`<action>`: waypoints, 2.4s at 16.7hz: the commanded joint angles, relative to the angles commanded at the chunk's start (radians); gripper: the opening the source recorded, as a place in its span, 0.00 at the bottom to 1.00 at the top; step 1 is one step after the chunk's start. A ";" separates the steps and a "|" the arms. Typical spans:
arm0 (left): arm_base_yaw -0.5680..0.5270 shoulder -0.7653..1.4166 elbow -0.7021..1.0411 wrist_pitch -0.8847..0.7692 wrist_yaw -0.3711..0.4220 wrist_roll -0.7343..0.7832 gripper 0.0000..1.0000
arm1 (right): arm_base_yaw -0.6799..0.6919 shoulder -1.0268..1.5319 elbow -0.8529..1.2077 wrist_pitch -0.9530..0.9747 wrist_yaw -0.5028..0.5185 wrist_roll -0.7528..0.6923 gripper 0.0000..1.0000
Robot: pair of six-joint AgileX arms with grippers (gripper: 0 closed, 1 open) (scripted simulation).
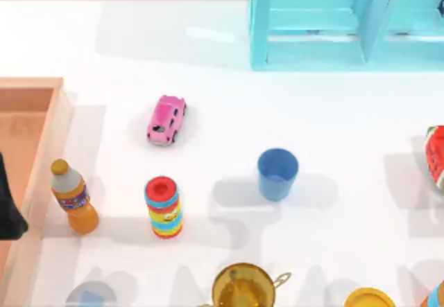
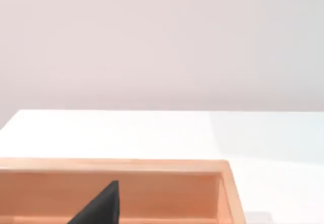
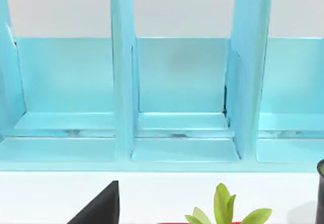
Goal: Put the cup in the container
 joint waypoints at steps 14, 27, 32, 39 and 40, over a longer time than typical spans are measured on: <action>-0.231 0.714 0.766 -0.463 -0.042 -0.313 1.00 | 0.000 0.000 0.000 0.000 0.000 0.000 1.00; -0.634 1.707 1.797 -1.063 -0.056 -0.554 1.00 | 0.000 0.000 0.000 0.000 0.000 0.000 1.00; -0.797 2.131 2.248 -1.315 -0.085 -0.670 1.00 | 0.000 0.000 0.000 0.000 0.000 0.000 1.00; -0.894 2.507 2.590 -1.573 -0.078 -0.842 1.00 | 0.000 0.000 0.000 0.000 0.000 0.000 1.00; -0.894 2.521 2.604 -1.583 -0.072 -0.853 1.00 | 0.000 0.000 0.000 0.000 0.000 0.000 1.00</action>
